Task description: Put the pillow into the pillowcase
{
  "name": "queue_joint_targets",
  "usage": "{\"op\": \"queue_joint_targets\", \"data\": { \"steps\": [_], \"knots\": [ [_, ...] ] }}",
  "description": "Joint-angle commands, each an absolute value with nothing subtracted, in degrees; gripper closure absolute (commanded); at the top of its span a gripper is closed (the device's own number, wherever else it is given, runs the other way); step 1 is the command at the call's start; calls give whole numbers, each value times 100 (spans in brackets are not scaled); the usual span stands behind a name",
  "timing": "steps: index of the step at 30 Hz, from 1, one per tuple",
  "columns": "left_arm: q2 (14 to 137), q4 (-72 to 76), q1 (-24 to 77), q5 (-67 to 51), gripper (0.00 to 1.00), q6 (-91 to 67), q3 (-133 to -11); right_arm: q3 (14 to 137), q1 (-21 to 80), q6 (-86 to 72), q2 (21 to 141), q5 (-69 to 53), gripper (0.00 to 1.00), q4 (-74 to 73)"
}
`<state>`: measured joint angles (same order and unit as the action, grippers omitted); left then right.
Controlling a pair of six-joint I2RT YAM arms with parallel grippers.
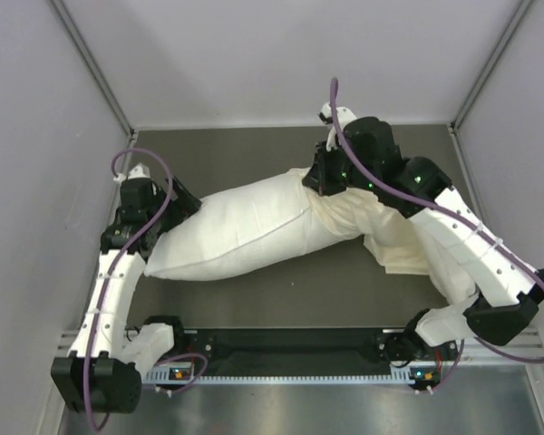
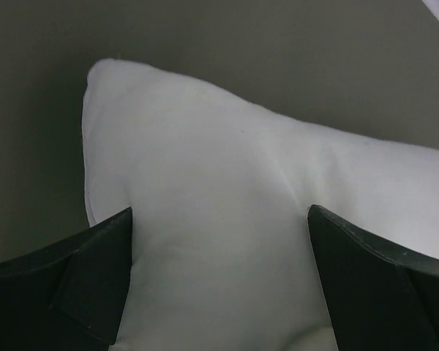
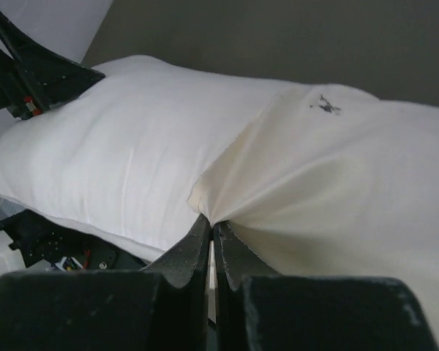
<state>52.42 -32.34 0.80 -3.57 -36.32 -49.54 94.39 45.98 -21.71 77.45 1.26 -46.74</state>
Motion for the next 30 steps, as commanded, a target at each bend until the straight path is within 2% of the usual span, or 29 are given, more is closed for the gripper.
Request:
{"op": "queue_joint_targets", "data": {
  "steps": [1,5,7,12,16,22,30],
  "knots": [
    [5712,-3355,132,-985,1,-3595,-5974,10386,4107,-2144,8085,-1027,100,-4078],
    [6370,-4102,132,-931,1,-3569,-7195,10906,3938,-2267,8209,-1073,100,-4367],
    [6547,-4332,132,-1045,1,-3507,-7391,11038,3850,-2338,8209,-993,100,-4587],
    [6925,-4377,123,-1336,1,-3419,-7146,10636,3147,-2286,8490,-1257,100,-4790],
    [7014,-4000,123,-1362,1,-3515,-6812,10108,2892,-2031,8499,-730,99,-4536],
    [7084,-4103,123,-1240,1,-3393,-7101,10397,2690,-1846,8718,-616,96,-4649],
    [7497,-5510,88,429,1,-2506,-9464,10819,2479,-1696,9623,-607,98,-4562]
  ]
}}
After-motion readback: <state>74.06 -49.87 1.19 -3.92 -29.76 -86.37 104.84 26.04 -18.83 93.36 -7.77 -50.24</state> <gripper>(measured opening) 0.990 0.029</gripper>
